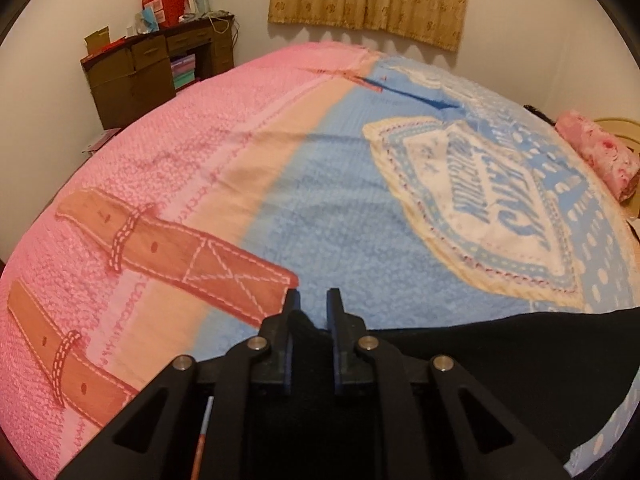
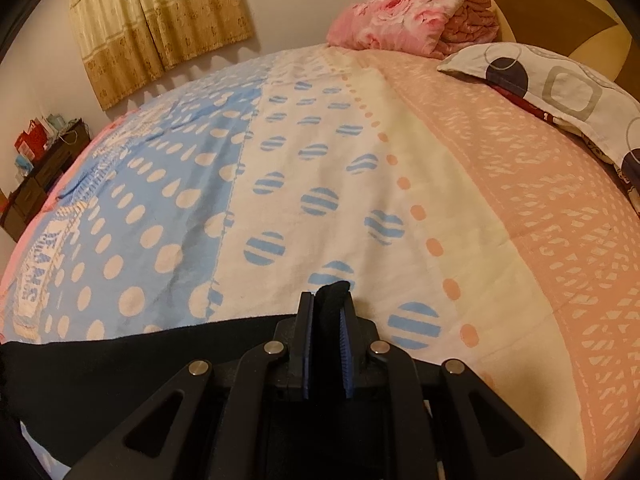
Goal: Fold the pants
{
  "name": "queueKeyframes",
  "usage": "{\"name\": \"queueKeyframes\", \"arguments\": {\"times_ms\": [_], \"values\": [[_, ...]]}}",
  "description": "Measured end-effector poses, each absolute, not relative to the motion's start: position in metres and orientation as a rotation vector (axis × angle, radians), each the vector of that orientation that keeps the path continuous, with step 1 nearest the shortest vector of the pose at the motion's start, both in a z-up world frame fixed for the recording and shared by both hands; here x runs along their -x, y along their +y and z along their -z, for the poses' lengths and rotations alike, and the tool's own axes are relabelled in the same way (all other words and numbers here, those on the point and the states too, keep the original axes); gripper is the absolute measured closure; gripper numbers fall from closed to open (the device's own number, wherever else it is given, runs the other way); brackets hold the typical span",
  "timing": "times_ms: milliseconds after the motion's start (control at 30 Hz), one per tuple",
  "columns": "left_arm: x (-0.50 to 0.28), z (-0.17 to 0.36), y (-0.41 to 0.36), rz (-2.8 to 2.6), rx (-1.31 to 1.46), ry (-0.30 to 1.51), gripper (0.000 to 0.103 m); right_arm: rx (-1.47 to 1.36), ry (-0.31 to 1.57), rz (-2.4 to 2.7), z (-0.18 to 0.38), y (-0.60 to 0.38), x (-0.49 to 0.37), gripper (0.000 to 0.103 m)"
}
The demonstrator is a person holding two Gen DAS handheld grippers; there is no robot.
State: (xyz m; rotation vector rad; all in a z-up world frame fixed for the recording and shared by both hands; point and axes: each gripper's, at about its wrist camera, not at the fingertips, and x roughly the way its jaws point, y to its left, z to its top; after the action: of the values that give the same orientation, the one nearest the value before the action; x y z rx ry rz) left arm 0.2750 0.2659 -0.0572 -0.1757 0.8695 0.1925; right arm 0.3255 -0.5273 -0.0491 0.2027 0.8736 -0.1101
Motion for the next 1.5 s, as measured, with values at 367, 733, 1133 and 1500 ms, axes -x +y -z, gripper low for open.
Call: {"name": "queueKeyframes", "arguments": {"times_ms": [367,733,1133,1500], "values": [[-0.245,0.024,0.267,-0.164,0.196,0.786,0.089,-0.227,0.801,0.079,0.015,-0.53,-0.293,0.092],[-0.17,-0.01,0.274,-0.112,0.267,0.701,0.089,-0.272,0.668,0.014,-0.032,-0.544,-0.189,0.092],[-0.087,0.009,0.286,-0.08,0.315,0.709,0.089,-0.342,0.544,-0.028,-0.039,-0.562,-0.037,0.092],[-0.045,0.039,0.292,-0.073,0.371,0.729,0.089,-0.424,0.582,0.012,0.023,-0.577,0.032,0.092]]}}
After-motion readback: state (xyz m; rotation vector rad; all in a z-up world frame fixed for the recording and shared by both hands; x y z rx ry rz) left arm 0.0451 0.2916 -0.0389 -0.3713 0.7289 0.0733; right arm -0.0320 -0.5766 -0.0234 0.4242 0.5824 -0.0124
